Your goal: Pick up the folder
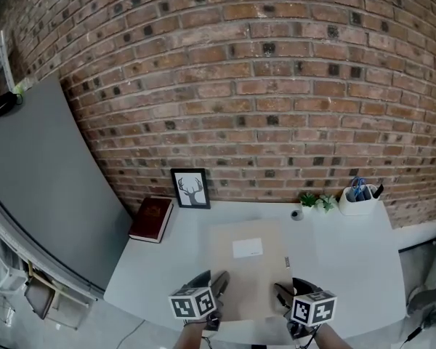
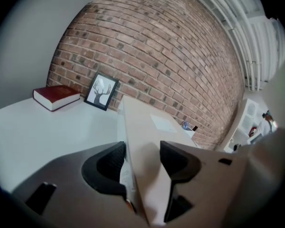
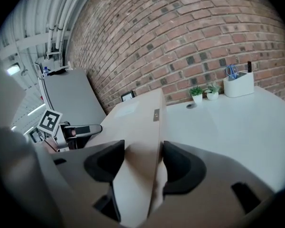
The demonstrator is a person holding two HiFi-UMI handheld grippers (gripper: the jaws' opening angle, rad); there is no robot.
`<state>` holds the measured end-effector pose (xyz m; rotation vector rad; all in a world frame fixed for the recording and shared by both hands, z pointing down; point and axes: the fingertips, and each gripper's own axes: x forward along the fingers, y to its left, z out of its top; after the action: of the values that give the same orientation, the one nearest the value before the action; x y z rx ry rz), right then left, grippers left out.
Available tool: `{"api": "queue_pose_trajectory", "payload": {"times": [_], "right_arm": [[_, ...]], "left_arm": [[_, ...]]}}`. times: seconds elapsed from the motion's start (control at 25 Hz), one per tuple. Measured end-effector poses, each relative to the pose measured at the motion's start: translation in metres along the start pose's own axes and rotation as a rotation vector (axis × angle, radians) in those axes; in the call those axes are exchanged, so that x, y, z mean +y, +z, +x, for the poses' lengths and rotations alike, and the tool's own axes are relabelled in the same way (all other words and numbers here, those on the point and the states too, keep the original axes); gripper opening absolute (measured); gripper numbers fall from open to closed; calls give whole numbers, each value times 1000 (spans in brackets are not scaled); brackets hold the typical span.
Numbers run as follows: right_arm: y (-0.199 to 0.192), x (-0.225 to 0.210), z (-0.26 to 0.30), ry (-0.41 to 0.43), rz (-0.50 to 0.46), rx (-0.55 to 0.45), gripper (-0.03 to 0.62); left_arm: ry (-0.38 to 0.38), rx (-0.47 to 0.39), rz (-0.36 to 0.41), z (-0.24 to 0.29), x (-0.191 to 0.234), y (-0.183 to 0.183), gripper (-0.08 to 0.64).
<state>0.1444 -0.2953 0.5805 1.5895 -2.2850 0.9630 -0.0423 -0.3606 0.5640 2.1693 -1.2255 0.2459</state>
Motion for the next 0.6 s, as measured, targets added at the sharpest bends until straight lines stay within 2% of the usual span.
{"api": "queue_pose_trajectory", "payload": {"times": [0.24, 0.6], "right_arm": [[34, 14, -14, 8, -25, -86, 253], [84, 38, -39, 22, -101, -218, 253]], "left_arm": [[-18, -94, 99, -15, -22, 44, 235], [-31, -241, 173, -46, -50, 100, 236]]}}
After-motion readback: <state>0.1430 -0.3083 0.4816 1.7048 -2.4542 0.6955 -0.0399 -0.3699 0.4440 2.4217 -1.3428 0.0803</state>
